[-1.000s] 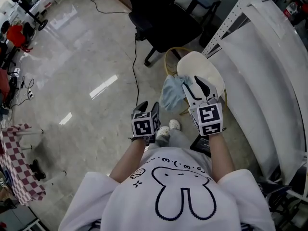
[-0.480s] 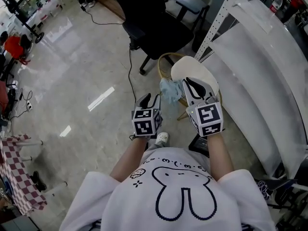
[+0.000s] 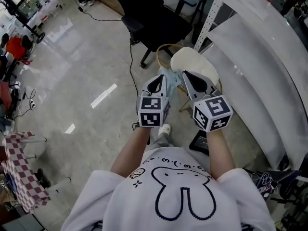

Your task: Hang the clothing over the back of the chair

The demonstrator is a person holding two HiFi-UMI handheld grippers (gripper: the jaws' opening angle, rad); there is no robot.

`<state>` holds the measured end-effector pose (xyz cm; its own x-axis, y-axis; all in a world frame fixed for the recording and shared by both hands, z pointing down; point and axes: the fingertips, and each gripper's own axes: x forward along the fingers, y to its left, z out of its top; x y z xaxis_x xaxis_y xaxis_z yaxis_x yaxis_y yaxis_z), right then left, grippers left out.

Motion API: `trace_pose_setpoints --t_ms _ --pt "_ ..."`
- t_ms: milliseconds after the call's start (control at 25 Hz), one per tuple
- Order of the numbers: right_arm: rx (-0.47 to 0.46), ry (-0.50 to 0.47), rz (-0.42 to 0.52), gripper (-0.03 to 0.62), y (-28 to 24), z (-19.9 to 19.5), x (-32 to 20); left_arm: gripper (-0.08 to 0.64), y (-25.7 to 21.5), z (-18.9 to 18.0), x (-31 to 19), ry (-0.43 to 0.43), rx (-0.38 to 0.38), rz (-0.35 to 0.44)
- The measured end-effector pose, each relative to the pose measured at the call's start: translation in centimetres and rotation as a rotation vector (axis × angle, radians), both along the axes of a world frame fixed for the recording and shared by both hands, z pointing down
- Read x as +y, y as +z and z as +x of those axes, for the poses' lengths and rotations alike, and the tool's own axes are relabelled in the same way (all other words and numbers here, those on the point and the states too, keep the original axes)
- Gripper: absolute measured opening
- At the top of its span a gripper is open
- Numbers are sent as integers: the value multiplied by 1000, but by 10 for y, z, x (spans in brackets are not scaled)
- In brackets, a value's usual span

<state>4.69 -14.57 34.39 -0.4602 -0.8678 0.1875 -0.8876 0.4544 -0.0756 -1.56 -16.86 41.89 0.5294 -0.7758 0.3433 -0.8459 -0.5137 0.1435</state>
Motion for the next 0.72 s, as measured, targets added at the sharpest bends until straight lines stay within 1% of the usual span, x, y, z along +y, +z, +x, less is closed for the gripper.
trace_pose_setpoints --t_ms 80,200,360,440,560,720 --pt "17 -8 20 -4 -4 -3 9 23 -22 7 6 40 5 60" --pt "28 -16 58 -5 -14 -8 21 23 -57 15 14 75 19 147" --pt "12 -5 102 -6 -30 -7 37 23 -96 22 27 104 68 227" --pt "-1 -2 123 -6 -39 -5 43 23 -109 23 33 118 77 259" --pt "9 2 157 -6 -50 -4 49 23 -121 25 41 140 76 295" --pt "51 -5 212 -6 -61 -7 57 23 -123 25 51 175 78 306"
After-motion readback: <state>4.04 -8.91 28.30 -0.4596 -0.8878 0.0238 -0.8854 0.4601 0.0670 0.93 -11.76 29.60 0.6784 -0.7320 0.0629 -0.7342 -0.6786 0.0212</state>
